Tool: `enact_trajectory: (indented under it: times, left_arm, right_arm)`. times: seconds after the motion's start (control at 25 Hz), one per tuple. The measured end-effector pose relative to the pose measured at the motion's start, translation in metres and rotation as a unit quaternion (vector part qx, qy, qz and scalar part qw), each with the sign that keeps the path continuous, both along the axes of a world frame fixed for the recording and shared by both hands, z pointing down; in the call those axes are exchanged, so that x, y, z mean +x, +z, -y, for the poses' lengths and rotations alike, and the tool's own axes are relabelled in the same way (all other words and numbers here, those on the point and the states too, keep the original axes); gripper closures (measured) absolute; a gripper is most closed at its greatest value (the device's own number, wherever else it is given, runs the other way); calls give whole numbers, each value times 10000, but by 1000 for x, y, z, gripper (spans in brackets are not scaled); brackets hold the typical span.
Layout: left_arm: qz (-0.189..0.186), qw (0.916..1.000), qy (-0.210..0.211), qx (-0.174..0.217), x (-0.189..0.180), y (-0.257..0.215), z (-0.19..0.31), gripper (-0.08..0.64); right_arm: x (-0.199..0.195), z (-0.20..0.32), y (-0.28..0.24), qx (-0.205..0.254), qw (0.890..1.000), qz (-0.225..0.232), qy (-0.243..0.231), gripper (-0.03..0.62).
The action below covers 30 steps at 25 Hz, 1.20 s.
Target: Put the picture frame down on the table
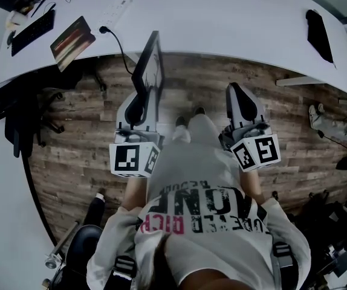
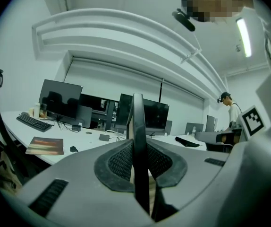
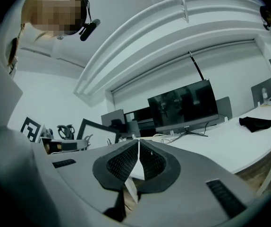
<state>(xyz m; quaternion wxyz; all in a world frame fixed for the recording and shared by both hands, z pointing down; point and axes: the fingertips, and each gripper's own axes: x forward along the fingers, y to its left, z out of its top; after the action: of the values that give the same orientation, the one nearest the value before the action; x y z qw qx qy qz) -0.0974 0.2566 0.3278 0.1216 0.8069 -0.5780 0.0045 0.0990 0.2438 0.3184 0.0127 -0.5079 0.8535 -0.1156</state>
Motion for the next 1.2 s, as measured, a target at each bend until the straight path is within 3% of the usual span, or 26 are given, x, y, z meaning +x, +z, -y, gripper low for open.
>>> enact_trajectory:
  times: [0.28, 0.84, 1.2]
  left_arm:
    - [-5, 9999, -76, -114, 4, 6, 34, 512]
    - [-61, 9990, -441, -44, 27, -3, 158, 512]
    - [-73, 9977, -667, -112, 33, -4, 184, 512]
  right_arm:
    - [4, 38, 6, -98, 9999, -5, -57, 584]
    - [29, 180, 2, -126, 9991, 2, -395, 584]
    - [41, 218, 7, -259, 9984, 25, -495, 584]
